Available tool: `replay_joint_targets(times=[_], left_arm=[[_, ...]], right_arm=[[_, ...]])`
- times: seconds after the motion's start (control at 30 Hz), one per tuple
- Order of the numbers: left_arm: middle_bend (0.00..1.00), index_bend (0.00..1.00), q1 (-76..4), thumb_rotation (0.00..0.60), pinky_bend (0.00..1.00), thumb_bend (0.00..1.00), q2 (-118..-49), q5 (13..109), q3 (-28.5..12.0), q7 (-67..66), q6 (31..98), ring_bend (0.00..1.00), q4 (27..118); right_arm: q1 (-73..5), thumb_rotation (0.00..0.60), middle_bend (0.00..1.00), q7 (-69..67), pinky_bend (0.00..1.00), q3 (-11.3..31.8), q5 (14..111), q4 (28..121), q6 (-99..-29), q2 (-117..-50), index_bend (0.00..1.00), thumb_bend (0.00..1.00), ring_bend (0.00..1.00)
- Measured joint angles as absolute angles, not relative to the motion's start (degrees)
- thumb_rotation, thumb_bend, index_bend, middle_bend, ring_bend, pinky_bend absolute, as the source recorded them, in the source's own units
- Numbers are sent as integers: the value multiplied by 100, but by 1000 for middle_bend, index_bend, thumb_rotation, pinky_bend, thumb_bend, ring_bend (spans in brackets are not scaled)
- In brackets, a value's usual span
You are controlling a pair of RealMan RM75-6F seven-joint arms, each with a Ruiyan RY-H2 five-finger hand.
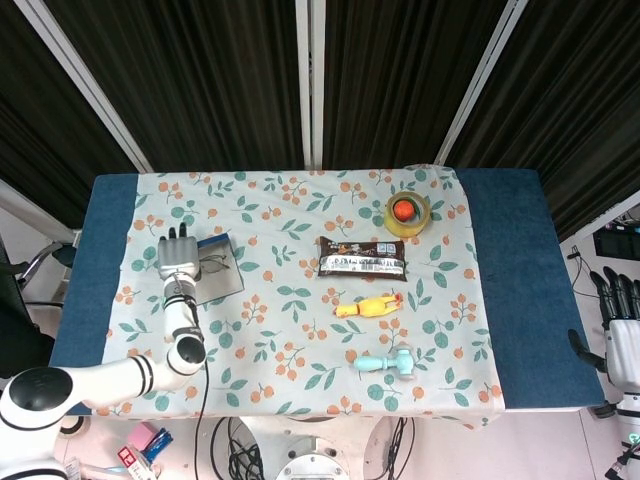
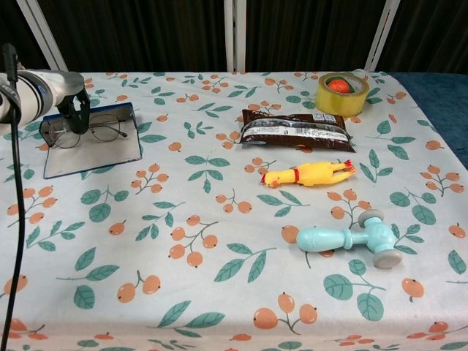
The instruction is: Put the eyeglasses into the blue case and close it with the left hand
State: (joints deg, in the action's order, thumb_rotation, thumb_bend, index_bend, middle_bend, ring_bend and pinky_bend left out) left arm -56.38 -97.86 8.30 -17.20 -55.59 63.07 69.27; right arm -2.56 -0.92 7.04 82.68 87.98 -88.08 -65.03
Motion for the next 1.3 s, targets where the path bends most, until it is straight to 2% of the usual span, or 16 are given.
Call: replay_joint_targets(times=[0.33, 0.5, 0.63, 0.77, 0.83, 1.03, 1.3], left_arm=[[0, 333, -5529, 600, 179, 607, -9961, 1394, -1677, -5354, 6235, 34, 6706], [0, 291, -5488, 600, 179, 596, -9951, 1533, -1678, -5337, 6278, 34, 6757], [0, 311, -5405, 600, 179, 594, -9890, 1891, -1655, -5191, 6531, 34, 7024], [0, 445, -5233, 600, 179, 614, -9773, 2385, -1547, -4971, 6833, 34, 7506], [0, 474, -5109, 600, 178, 620, -9678, 2652, -1438, -4844, 6915, 34, 7811], [0, 426, -4822, 600, 170, 643, -9373, 3190, -998, -4594, 6707, 9, 8464], [0, 386, -4773, 600, 153, 646, -9448, 3691, -704, -4567, 6446, 0, 8185]], right_arm=[[-270, 600, 0, -71, 0, 653, 8325, 8867, -8759, -6470, 0, 217, 0], [-267, 600, 0, -80, 0, 649, 8300, 8856, -8733, -6468, 0, 216, 0], [-269, 600, 0, -85, 0, 643, 8305, 8836, -8727, -6482, 0, 216, 0], [-281, 600, 0, -103, 0, 645, 8280, 8794, -8690, -6508, 0, 216, 0], [-291, 600, 0, -112, 0, 647, 8275, 8767, -8673, -6526, 0, 217, 0], [-306, 600, 0, -96, 0, 651, 8281, 8747, -8672, -6557, 0, 216, 0], [-266, 600, 0, -93, 0, 686, 8258, 8753, -8773, -6558, 0, 216, 0]])
